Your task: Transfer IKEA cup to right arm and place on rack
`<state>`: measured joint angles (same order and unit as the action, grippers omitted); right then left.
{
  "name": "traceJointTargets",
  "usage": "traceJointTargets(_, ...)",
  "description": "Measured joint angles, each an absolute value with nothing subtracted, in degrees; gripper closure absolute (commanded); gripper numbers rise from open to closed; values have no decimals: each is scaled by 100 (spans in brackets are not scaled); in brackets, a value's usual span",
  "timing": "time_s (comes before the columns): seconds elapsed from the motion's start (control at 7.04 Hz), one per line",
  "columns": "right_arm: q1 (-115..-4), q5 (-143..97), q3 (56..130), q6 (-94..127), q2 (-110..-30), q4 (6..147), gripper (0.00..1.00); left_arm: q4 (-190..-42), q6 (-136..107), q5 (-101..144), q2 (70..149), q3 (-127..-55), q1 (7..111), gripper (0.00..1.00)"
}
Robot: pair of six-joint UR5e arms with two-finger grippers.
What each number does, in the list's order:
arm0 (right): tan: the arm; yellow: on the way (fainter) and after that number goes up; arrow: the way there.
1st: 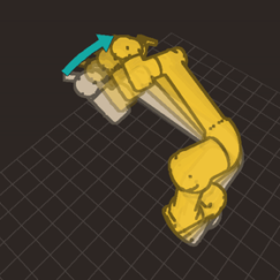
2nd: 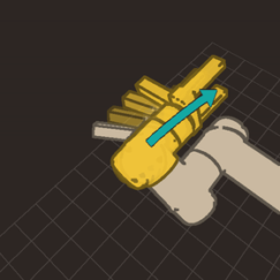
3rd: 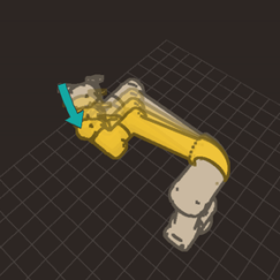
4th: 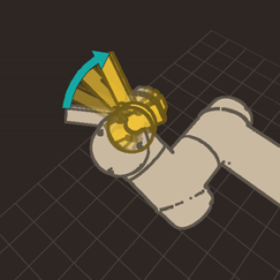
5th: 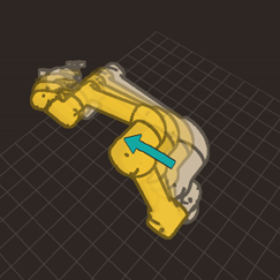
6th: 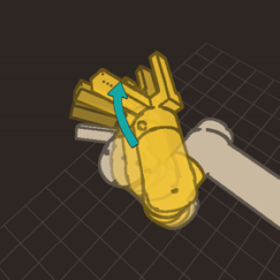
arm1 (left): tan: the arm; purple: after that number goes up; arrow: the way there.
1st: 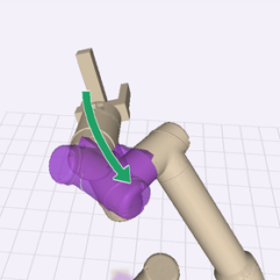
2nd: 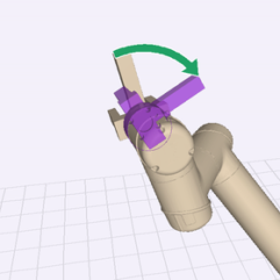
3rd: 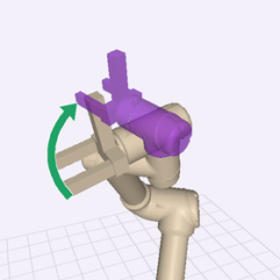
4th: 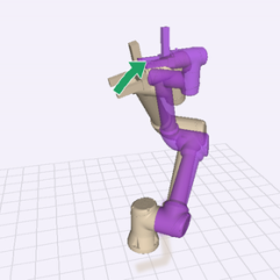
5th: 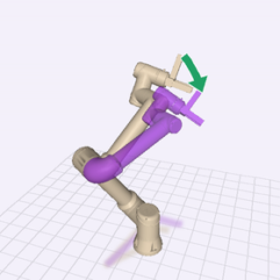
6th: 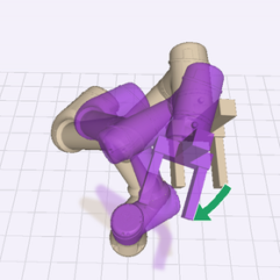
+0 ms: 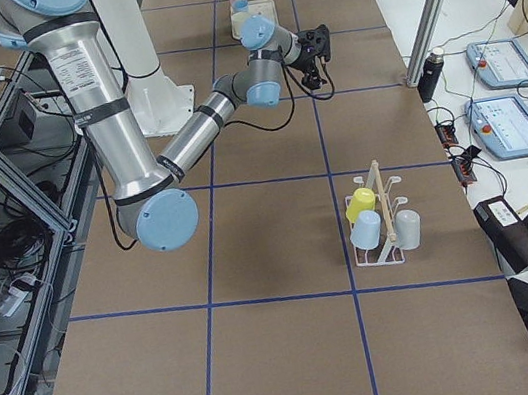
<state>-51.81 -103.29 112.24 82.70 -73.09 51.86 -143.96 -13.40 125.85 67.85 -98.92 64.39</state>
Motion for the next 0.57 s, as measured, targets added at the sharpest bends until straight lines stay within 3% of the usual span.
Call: traceJointTargets(0.57,-5182,-10336,11215,8262,-7319,5182,0,-14396,-1342,12614,6777,-9711,6407,1)
